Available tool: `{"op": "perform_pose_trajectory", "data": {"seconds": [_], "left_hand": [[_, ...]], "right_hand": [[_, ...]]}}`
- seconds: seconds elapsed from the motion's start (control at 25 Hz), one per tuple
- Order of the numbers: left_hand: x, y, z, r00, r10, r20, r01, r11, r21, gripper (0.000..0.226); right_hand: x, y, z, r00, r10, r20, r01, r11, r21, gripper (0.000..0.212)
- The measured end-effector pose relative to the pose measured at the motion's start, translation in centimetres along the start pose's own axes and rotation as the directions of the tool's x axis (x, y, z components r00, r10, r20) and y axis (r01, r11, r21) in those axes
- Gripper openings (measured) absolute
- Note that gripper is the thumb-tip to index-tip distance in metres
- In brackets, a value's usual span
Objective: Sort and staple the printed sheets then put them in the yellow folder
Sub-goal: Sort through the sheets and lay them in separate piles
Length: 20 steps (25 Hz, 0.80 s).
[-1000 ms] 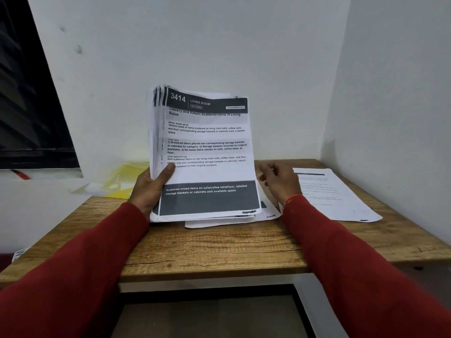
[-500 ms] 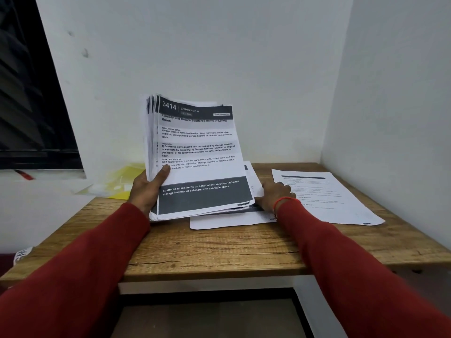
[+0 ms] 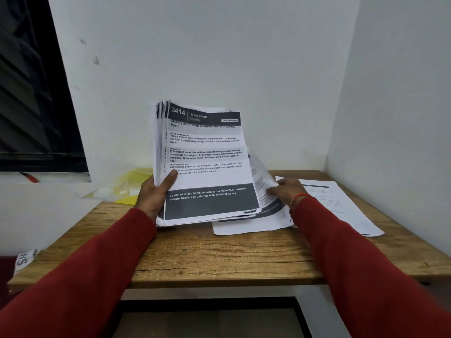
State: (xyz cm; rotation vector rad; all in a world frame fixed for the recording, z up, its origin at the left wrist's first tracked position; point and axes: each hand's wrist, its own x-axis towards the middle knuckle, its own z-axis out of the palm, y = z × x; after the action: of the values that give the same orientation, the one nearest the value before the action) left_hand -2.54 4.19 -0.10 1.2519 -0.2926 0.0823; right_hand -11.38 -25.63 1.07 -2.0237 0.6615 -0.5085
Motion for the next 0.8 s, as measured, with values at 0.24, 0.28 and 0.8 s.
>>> {"op": "perform_pose_trajectory", "data": {"seconds": [0.24, 0.28, 0.8], "left_hand": [[0.2, -0.1, -0.2, 1.0, 0.007, -0.018, -0.007, 1.0, 0.018, 0.018], [0.3, -0.2, -0.4, 1.0, 0.006, -0.025, -0.006, 1.0, 0.024, 0.019], [0.3, -0.8, 0.0, 0.999, -0.037, 0.029, 0.036, 0.999, 0.039, 0.018]], "right_hand": [[0.4, -1.2, -7.2, 0.734, -0.087, -0.673, 0.302, 0.93, 0.21, 0.02], [0.7, -1.4, -8.0, 0.74, -0.037, -0.672, 0.339, 0.883, 0.326, 0.014], [-1.4, -1.9, 3.4, 0.979, -0.149, 0.139, 0.055, 0.848, 0.527, 0.016]]}}
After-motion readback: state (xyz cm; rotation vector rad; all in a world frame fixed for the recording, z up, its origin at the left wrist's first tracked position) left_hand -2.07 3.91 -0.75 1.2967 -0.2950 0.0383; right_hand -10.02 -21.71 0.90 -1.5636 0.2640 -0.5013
